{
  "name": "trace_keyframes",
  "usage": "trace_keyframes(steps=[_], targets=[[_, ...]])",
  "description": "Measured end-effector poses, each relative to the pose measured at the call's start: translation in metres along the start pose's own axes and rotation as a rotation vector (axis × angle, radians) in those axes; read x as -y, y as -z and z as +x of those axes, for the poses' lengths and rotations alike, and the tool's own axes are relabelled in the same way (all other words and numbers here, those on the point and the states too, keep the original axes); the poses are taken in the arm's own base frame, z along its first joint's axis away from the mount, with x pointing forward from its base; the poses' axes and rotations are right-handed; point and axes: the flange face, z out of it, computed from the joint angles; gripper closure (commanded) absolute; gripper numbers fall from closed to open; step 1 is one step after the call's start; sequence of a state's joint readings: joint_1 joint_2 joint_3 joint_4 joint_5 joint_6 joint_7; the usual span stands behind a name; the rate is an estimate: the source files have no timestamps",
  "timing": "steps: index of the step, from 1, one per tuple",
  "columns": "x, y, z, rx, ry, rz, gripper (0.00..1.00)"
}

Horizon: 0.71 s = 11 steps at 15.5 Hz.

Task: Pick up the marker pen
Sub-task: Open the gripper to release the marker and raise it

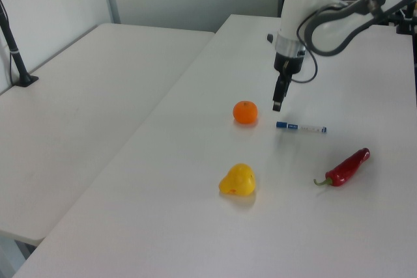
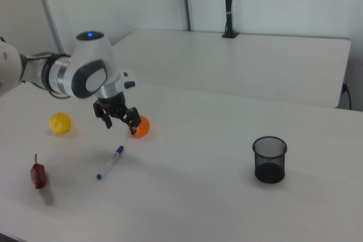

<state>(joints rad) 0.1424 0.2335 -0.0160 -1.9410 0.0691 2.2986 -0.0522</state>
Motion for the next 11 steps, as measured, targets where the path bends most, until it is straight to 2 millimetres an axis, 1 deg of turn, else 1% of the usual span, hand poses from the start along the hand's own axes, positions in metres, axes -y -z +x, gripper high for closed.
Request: trace_keyframes(steps=[1,4,6,8,11], targets=[[-0.007,0.023,0.001,0.016,-0.011,0.002,0.00],[-0.029,0.109,0.000,0.037,-0.046,0.007,0.00],[-0.034,0.155,-0.007,0.052,-0.054,0.010,0.00],[-0.034,0.190,-0.018,0.089,-0.077,0.014,0.00],[-0.035,0.228,-0.036,0.169,-0.167,0.013,0.00]])
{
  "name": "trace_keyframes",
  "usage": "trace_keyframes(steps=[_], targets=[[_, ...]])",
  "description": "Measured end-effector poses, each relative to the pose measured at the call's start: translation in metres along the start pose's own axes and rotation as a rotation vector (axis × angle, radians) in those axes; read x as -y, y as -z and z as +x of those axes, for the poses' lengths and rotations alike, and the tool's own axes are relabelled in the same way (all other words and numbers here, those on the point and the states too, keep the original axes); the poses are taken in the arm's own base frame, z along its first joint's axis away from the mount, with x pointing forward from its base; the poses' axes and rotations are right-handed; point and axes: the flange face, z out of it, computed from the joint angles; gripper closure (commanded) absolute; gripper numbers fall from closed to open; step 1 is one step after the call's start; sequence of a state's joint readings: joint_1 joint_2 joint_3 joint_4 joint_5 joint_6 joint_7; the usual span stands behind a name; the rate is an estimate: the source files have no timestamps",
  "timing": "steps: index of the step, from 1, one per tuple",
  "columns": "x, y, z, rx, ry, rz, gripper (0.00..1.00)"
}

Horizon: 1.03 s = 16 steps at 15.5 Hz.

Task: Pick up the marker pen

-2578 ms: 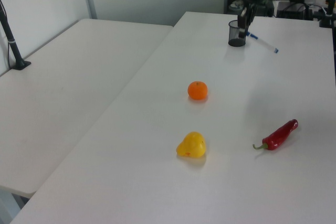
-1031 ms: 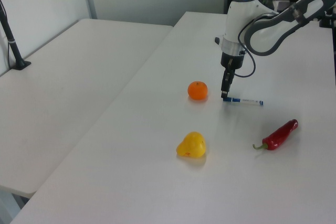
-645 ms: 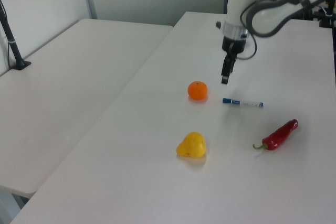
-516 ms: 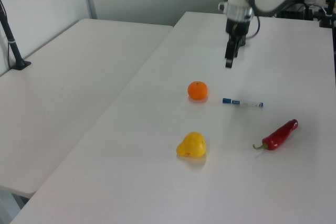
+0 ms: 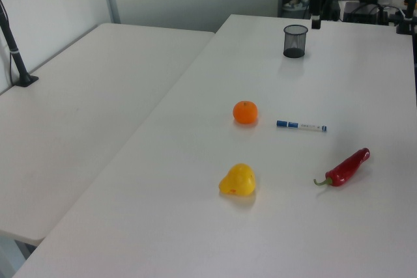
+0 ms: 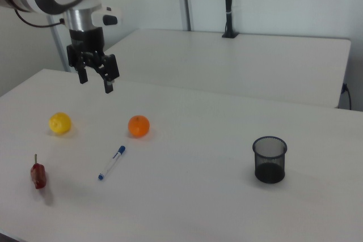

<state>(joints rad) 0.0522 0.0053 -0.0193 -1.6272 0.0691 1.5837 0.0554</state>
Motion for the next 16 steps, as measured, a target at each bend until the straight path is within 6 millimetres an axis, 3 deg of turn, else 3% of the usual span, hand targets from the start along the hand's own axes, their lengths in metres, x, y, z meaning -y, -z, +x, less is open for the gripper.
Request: trace_keyframes(steps=[5,8,12,16], targets=[[-0.022,0.048,-0.025,0.004,-0.084,0.005,0.00],[-0.037,0.064,-0.030,-0.045,-0.095,0.014,0.00],[-0.045,0.069,-0.012,-0.178,0.014,0.008,0.00],[-0.046,0.058,-0.003,-0.193,0.089,-0.001,0.00]])
